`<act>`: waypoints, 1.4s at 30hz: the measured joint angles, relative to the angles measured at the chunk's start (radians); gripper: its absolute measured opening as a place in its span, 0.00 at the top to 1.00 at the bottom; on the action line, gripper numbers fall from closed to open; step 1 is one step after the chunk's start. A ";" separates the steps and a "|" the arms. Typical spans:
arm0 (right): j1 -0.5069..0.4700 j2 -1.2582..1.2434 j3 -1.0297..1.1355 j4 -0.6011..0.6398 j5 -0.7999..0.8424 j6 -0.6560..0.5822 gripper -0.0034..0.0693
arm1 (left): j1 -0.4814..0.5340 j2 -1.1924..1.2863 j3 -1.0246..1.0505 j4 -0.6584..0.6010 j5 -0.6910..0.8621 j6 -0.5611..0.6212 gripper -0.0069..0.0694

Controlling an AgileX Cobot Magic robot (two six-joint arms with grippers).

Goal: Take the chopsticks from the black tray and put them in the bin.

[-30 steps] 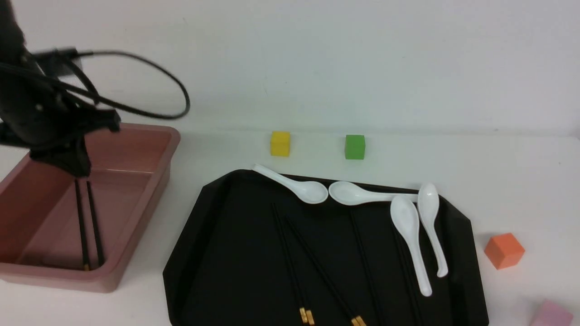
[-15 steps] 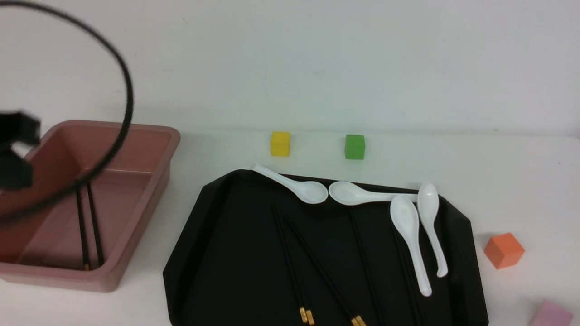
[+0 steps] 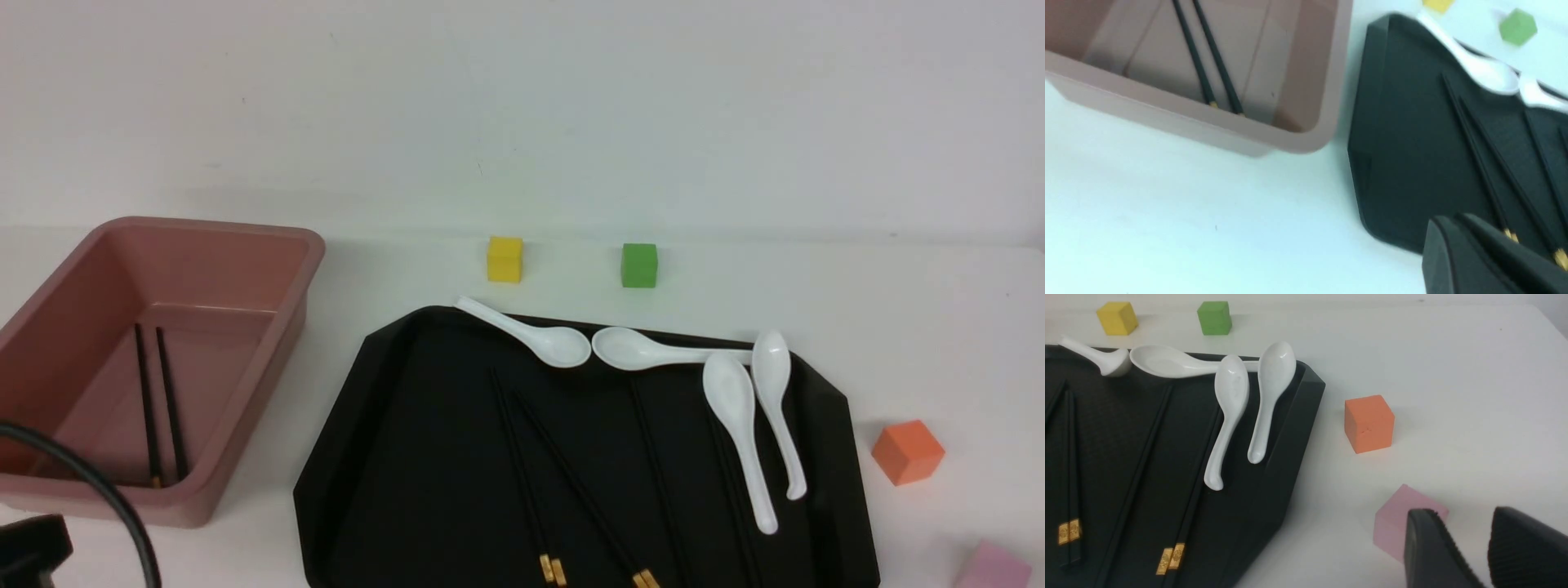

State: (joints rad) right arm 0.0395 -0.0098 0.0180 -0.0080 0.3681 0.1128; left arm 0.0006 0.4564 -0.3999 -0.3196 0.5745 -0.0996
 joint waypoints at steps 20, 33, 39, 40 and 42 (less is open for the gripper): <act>0.000 0.000 0.000 0.000 0.000 0.000 0.62 | 0.000 -0.006 0.022 -0.006 -0.040 0.000 0.92; 0.000 0.000 0.000 0.000 0.000 0.000 0.62 | 0.000 -0.105 0.167 -0.011 -0.256 0.001 0.91; 0.000 0.000 0.000 0.000 0.000 0.000 0.62 | 0.000 -0.286 0.317 0.070 -0.294 0.000 0.90; 0.000 0.000 0.000 0.000 0.000 0.000 0.62 | 0.000 -0.326 0.346 0.103 -0.289 -0.003 0.90; 0.000 0.000 0.000 0.000 0.000 0.000 0.62 | 0.000 -0.384 0.380 0.149 -0.270 -0.023 0.90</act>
State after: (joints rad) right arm 0.0395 -0.0098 0.0180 -0.0080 0.3681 0.1128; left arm 0.0006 0.0729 -0.0197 -0.1706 0.3042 -0.1230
